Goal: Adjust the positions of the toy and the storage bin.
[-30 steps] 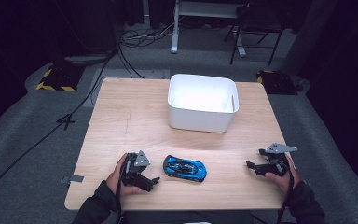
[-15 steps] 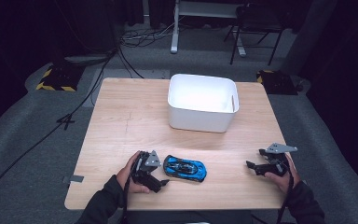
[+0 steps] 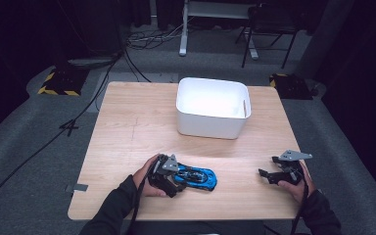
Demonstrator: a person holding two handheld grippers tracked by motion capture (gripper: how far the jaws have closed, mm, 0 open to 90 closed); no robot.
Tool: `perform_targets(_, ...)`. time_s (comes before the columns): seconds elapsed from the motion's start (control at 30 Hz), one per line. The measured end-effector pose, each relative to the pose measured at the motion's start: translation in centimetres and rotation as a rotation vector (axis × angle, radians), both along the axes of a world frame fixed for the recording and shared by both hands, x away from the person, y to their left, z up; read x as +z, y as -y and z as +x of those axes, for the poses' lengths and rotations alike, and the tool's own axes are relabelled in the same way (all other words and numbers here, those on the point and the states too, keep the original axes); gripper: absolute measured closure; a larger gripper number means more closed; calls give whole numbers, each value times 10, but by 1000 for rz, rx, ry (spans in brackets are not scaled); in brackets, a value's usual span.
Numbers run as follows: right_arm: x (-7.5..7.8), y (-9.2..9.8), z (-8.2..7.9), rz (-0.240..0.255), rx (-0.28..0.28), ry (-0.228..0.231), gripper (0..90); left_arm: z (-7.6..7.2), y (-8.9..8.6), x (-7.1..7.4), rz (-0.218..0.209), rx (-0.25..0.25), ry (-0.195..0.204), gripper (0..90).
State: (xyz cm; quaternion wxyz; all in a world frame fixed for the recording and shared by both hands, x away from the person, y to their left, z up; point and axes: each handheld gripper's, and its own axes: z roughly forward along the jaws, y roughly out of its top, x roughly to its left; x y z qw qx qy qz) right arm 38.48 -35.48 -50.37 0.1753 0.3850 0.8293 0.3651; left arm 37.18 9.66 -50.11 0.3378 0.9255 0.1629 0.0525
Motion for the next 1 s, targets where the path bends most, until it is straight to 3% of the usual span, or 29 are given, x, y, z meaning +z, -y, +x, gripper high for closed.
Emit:
perform_targets(0.17,0,0,0,5,5,-1,143,3,10,1,-2,-47,-7,50)
perform_targets(0.37,0,0,-1,-2,17,-3,143,3,10,1,-22,-49,0,111)
perform_targets(0.53,0,0,-1,-2,21,-2,143,3,11,1,-30,-82,0,169)
perform_targets(1.0,0,0,-1,-2,24,-2,143,11,4,3,-23,-42,16,209)
